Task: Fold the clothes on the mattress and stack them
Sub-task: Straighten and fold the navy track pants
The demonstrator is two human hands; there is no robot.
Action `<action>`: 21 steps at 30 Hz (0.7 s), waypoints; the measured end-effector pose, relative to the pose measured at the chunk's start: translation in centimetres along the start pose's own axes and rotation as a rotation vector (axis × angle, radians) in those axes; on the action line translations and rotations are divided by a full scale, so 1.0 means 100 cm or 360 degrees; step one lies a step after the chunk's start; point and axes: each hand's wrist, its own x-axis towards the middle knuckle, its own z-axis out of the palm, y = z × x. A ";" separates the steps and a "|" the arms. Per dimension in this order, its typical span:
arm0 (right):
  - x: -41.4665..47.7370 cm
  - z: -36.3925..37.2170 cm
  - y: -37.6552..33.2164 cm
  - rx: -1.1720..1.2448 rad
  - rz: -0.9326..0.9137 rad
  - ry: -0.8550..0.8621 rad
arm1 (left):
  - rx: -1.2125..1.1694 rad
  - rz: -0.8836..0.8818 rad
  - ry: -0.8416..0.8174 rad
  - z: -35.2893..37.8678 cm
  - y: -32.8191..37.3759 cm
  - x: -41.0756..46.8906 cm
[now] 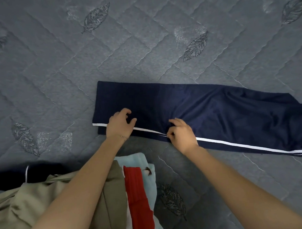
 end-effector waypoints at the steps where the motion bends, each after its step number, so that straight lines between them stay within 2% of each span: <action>1: -0.003 -0.002 0.002 0.0043 -0.0011 -0.0007 | 0.0102 0.0064 -0.0014 0.003 0.008 0.000; 5: -0.014 -0.027 0.022 0.0022 -0.0064 0.0064 | 0.0475 0.0329 0.0054 0.022 0.044 -0.006; 9: -0.029 -0.061 0.075 -0.0109 0.0112 0.0199 | 0.0770 0.0529 0.0065 0.055 0.083 -0.013; 14: -0.061 -0.096 0.154 -0.0193 0.0196 0.0247 | 0.0951 0.0693 0.0071 0.106 0.144 -0.023; 21: -0.116 -0.140 0.267 -0.0180 0.0385 0.0418 | 0.0979 0.0815 0.0090 0.188 0.240 -0.043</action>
